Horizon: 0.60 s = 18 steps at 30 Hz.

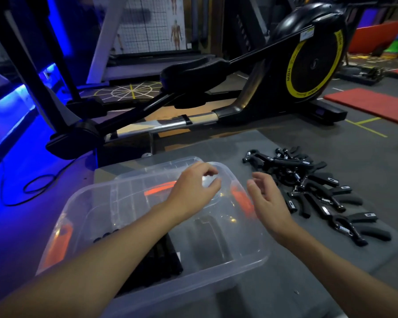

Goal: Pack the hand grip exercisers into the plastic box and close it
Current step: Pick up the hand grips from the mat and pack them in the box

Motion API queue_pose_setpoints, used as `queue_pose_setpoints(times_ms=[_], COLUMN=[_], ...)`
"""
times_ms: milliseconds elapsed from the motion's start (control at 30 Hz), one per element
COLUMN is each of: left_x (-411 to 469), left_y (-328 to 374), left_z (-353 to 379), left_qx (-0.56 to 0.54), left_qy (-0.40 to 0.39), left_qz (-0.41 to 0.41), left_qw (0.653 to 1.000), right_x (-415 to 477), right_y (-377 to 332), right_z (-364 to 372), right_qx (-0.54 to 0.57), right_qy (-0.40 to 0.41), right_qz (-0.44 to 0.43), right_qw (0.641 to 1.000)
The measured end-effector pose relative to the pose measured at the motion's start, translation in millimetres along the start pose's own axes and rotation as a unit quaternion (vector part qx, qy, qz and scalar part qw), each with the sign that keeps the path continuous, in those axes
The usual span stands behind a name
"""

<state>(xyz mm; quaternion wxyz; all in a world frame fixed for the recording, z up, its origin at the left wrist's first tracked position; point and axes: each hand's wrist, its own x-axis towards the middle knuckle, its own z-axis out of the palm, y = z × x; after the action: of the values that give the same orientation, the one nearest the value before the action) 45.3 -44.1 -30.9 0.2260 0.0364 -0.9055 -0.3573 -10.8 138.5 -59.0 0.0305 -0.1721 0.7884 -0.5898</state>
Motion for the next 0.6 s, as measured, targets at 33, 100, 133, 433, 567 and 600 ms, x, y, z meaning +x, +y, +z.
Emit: queue_pose_setpoints(times_ms=[33, 100, 133, 433, 567, 600], left_x=[9.5, 26.9, 34.4, 54.1, 53.5, 53.5], left_y=[8.0, 19.7, 24.0, 13.5, 6.2, 5.6], left_z=[8.0, 25.9, 34.7, 90.7, 96.3, 96.5], left_qx=[-0.001, 0.012, 0.024, 0.204, 0.210, 0.211], left_qy=[-0.006, -0.025, -0.039, -0.130, -0.123, -0.121], left_qz=[0.009, 0.018, 0.019, 0.049, 0.074, 0.078], left_qw=[1.000, 0.999, 0.999, 0.969, 0.967, 0.967], right_x=[4.8, 15.4, 20.4, 58.6, 71.8, 74.8], right_y=[6.6, 27.9, 39.3, 114.5, 142.6, 149.3], right_z=[-5.8, -18.3, -25.0, -54.7, -48.1, -46.5], right_qx=[0.000, -0.026, -0.050, -0.284, -0.304, -0.308], right_qy=[0.017, 0.039, 0.045, 0.040, 0.046, 0.051], right_qz=[0.013, 0.043, 0.057, 0.159, 0.174, 0.176], right_qw=[1.000, 0.998, 0.996, 0.945, 0.936, 0.934])
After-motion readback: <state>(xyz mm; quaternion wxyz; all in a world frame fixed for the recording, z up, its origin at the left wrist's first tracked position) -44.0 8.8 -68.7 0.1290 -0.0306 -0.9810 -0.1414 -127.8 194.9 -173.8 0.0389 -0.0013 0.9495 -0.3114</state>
